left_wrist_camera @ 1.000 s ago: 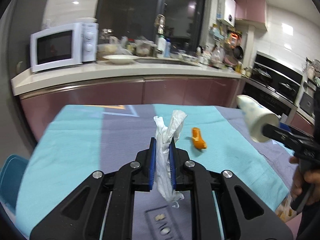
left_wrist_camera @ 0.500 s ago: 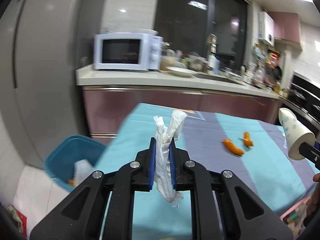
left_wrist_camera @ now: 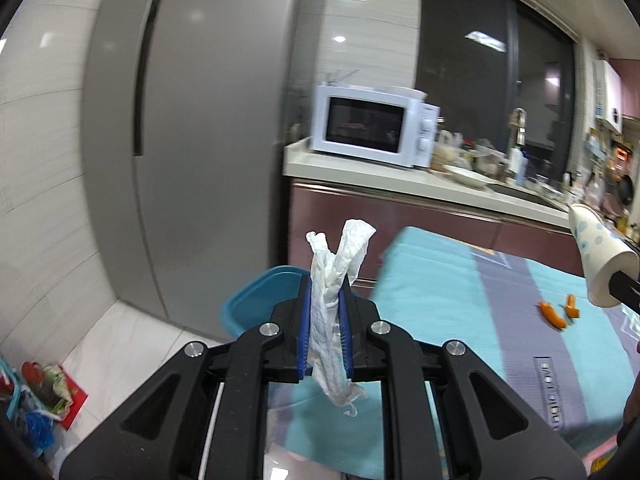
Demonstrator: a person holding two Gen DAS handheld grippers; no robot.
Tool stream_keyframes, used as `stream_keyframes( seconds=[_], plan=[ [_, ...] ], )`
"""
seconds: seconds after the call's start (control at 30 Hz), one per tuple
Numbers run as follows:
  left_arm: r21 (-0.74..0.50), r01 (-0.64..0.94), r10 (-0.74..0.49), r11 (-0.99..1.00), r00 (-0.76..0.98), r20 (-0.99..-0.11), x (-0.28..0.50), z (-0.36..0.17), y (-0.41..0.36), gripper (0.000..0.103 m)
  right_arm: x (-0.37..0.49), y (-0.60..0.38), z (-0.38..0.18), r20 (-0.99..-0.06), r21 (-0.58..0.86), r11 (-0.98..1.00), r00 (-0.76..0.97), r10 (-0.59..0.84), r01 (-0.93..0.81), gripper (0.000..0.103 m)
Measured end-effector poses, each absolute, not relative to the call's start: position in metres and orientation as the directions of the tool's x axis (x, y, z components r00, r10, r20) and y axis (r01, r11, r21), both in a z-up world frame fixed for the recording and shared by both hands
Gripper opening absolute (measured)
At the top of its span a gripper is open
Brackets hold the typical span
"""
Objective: Collect trash
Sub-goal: 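Carry the tissue and paper cup with both tools over the blue bin, then open both tools to drop the tissue and cup into the blue bin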
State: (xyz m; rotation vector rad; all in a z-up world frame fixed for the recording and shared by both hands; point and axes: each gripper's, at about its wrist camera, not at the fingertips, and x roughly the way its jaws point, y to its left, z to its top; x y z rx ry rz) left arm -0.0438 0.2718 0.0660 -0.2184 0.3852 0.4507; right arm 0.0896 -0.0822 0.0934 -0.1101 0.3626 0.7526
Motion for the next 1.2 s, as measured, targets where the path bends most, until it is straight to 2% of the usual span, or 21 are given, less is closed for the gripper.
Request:
stream_keyframes(
  seconds=[0.2,0.47,1.2],
  plan=[
    [-0.120,-0.512,0.410,0.850,0.787,-0.461,-0.042,0.044,0.312,0.013,0.114,-0.011,0.084,-0.409,0.009,0.650,0.591,0.695,-0.760,0.076],
    [-0.112,-0.525,0.385,0.844,0.738,-0.555,0.006,-0.004,0.347,0.013,0.160,0.074,0.066,-0.507,0.010,0.595,0.509,0.696,-0.804,0.076],
    [-0.114,-0.529,0.302,0.841,0.634,-0.712,0.135,-0.094,0.402,0.013,0.235,0.214,-0.022,-0.789,-0.077,0.520,0.371,0.489,-0.851,0.075]
  ],
)
